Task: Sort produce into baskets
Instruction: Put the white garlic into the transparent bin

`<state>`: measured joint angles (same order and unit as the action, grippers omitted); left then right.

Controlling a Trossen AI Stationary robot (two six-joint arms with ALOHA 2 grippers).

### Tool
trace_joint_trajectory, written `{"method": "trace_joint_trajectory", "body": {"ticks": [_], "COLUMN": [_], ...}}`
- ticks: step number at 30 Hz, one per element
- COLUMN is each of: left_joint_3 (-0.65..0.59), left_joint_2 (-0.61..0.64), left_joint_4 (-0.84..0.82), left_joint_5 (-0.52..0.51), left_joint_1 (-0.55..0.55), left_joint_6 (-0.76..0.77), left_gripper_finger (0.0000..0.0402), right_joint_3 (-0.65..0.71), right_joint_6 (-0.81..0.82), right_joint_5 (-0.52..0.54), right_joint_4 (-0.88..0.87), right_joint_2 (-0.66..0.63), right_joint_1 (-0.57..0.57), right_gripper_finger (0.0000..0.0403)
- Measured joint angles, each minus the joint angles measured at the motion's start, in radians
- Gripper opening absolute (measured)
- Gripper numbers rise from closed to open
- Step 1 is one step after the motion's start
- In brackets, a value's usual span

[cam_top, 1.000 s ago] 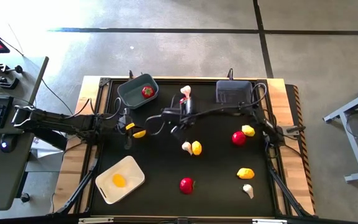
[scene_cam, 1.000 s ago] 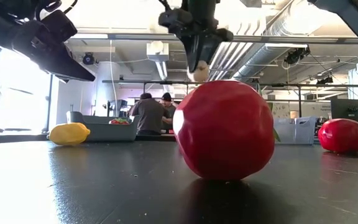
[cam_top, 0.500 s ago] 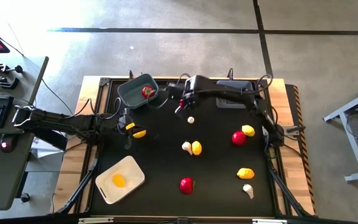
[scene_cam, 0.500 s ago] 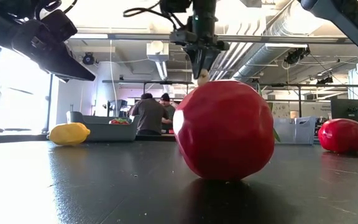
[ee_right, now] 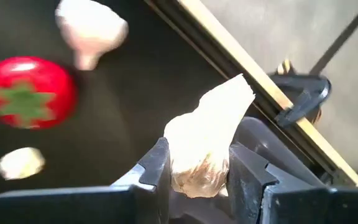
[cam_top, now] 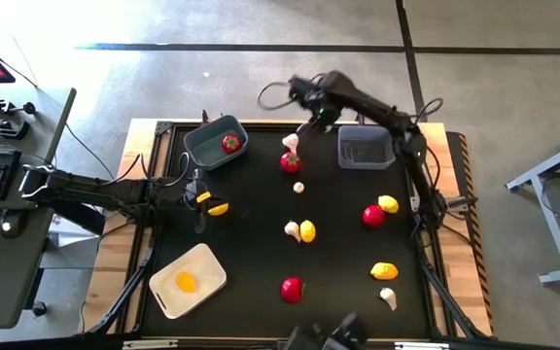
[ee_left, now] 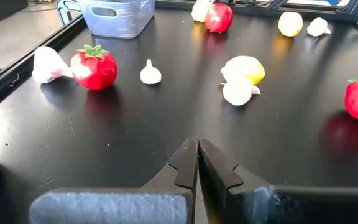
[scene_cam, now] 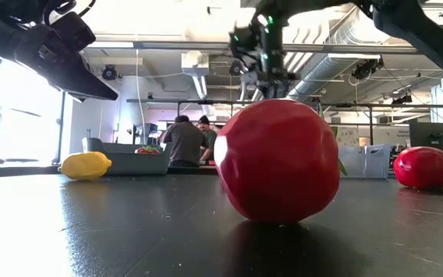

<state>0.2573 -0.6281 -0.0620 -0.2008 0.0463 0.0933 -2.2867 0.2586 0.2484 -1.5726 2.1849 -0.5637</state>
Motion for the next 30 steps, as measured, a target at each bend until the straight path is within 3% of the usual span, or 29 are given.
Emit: {"method": "trace_joint_trajectory", "body": {"ticks": [6,11,16,20,25,30], "left_joint_3": [0.0,0.0,0.0,0.0,0.0,0.0], "left_joint_2": [0.0,0.0,0.0,0.0,0.0,0.0], "left_joint_4": [0.0,0.002,0.002,0.002,0.002,0.002], "left_joint_5": [0.0,-0.02,-0.021,-0.022,-0.022,-0.022], "left_joint_1": [0.0,0.0,0.0,0.0,0.0,0.0], "left_joint_6": [0.0,0.0,0.0,0.0,0.0,0.0], "left_gripper_finger": [0.0,0.0,0.0,0.0,0.0,0.0], "right_joint_3": [0.101,0.392,0.797,1.058,1.262,1.358], "right_joint_6": [-0.063,-0.053,-0.045,-0.08,-0.161,-0.203], "right_joint_5": [-0.098,-0.099,-0.131,-0.155,-0.186,-0.263], "right_joint_4": [0.004,0.025,0.341,0.614,0.882,1.036], "right_joint_2": [-0.066,-0.276,-0.549,-0.681,-0.714,-0.685], "right_joint_1": [-0.066,-0.097,-0.123,-0.159,-0.214,-0.289], "right_gripper_finger": [0.0101,0.0101,0.0101,0.0101,0.0101,0.0101]}}
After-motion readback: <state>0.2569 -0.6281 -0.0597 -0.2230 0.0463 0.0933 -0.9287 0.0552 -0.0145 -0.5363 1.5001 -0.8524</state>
